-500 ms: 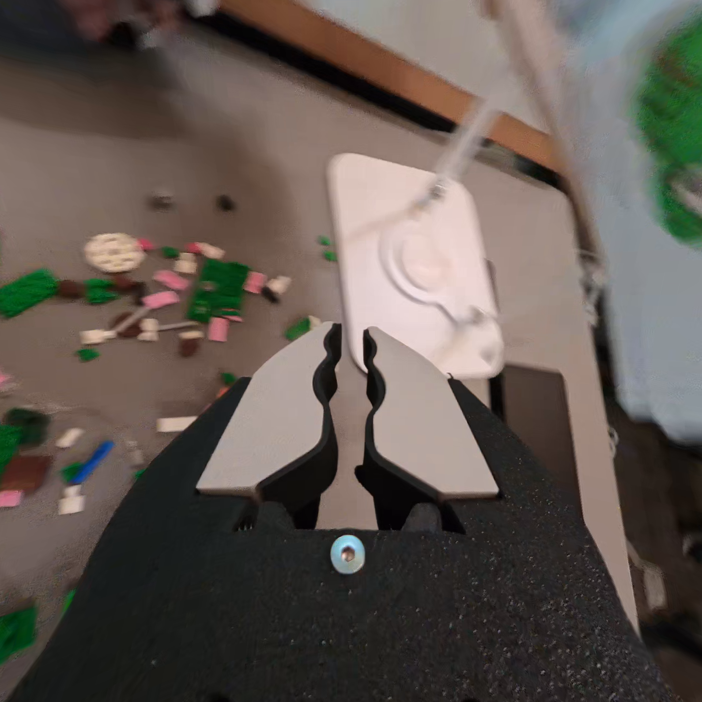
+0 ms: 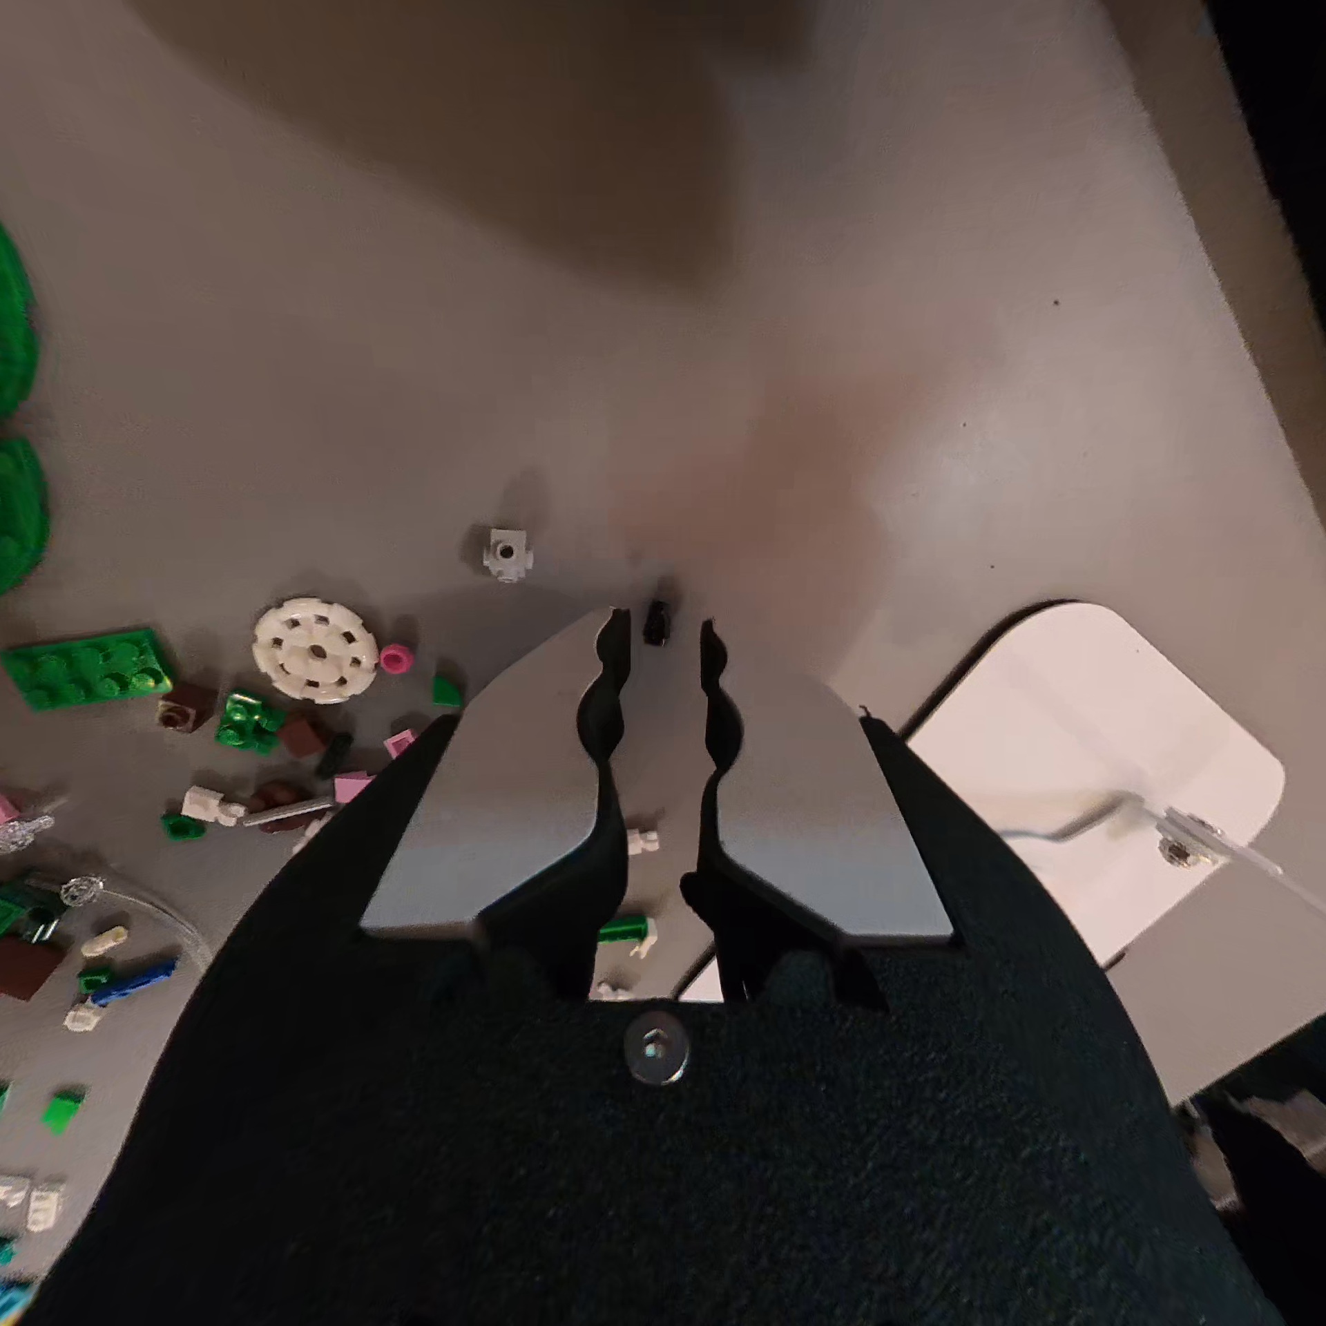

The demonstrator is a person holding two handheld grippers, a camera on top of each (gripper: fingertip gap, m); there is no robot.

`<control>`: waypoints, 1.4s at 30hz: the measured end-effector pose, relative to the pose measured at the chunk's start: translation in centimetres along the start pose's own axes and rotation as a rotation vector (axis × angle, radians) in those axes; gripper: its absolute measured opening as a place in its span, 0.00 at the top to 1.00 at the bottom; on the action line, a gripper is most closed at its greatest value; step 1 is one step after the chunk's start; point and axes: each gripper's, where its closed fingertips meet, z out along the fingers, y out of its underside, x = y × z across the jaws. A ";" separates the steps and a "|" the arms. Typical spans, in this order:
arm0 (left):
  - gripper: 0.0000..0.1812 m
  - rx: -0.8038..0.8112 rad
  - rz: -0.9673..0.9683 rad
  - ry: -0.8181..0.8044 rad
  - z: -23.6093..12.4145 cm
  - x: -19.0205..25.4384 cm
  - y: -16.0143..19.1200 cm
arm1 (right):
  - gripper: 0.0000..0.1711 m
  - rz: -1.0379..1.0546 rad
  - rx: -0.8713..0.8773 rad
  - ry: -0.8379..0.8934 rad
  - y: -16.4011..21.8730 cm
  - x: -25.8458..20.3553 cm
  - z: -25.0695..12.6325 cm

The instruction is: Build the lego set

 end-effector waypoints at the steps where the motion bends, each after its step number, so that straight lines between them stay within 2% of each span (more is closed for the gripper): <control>1: 1.00 -0.001 0.001 0.000 0.0 0.0 0.0 | 0.90 -0.003 -0.011 -0.013 0.0 0.0 0.2; 4: 1.00 -0.004 0.002 0.005 0.1 0.1 0.1 | 0.93 -0.002 -0.048 -0.057 0.5 -0.3 0.9; 8: 1.00 -0.002 0.009 0.008 0.1 0.3 0.0 | 0.96 0.069 0.037 -0.052 0.5 -0.5 0.4; 12: 0.98 0.055 0.028 0.119 -0.2 2.3 -1.1 | 0.96 0.308 0.412 -0.003 -0.4 -0.9 -3.3; 14: 0.90 0.125 0.086 0.308 -1.0 5.9 -2.3 | 0.96 0.466 0.646 0.017 -0.4 -1.3 -5.7; 16: 0.78 0.162 0.204 0.502 -2.2 10.2 -2.6 | 0.96 0.613 0.867 0.006 -0.2 -2.2 -8.1; 18: 0.71 0.144 0.377 0.582 -2.9 13.3 -1.7 | 0.96 0.729 1.053 -0.026 0.1 -3.2 -9.9; 20: 0.71 0.149 0.531 0.584 -3.2 15.4 -1.1 | 0.97 0.803 1.179 -0.056 0.1 -4.1 -10.8; 23: 0.77 0.197 0.651 0.613 -4.2 18.1 -1.0 | 0.96 0.841 1.283 -0.089 -0.4 -5.3 -11.3; 26: 0.85 0.244 0.703 0.576 -4.7 18.9 -1.7 | 0.96 0.838 1.317 -0.102 -0.7 -6.2 -11.3; 30: 0.94 0.254 0.745 0.615 -5.2 19.6 -1.3 | 0.97 0.836 1.343 -0.111 -0.7 -6.7 -11.3; 36: 0.94 0.225 0.757 0.752 -6.1 20.4 -0.5 | 0.96 0.765 1.233 -0.119 -0.5 -7.8 -10.4; 42: 0.94 0.180 0.771 0.928 -7.5 21.1 0.7 | 0.96 0.741 1.132 -0.233 -0.7 -9.3 -9.3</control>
